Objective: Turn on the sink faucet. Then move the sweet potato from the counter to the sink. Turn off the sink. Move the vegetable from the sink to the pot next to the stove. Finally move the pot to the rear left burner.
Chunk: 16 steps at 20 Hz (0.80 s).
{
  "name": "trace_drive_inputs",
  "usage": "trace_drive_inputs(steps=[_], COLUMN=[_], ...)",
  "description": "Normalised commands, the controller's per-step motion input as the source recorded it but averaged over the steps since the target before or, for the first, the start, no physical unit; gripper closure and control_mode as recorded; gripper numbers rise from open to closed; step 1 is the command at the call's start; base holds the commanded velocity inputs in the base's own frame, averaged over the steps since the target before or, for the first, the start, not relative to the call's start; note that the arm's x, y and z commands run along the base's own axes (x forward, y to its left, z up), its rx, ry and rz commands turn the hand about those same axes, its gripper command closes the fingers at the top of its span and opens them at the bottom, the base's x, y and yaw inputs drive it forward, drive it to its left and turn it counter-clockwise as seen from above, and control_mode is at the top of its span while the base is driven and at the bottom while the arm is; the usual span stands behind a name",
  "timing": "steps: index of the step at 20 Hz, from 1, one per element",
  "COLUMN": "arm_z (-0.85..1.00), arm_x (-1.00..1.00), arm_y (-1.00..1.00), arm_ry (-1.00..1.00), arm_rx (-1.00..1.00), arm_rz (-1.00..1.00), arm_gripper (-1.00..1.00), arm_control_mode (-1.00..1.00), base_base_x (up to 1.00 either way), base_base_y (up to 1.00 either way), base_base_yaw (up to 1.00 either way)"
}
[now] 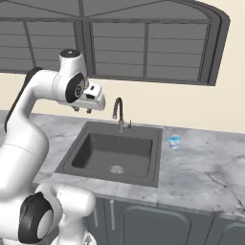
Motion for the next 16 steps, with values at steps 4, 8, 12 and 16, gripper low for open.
trace_drive_inputs(steps=[4, 8, 12, 16], arm_z=[-0.04, -0.11, -0.18, -0.48], arm_x=[-0.01, -0.01, -0.1, -0.2], arm_y=[-0.07, -0.65, -0.86, -0.64], arm_ry=[-0.04, -0.07, -0.07, -0.02], arm_rx=[0.01, 0.1, 0.13, 0.12], arm_rz=[0.01, 0.02, 0.03, 0.07], arm_gripper=[-1.0, -1.0, -1.0, -1.0], arm_control_mode=[-1.0, -1.0, -1.0, -1.0], base_base_x=[0.0, 0.0, 0.0, 0.0], base_base_y=[0.0, 0.0, 0.0, 0.0], base_base_yaw=[0.0, 0.0, 0.0, 0.0])
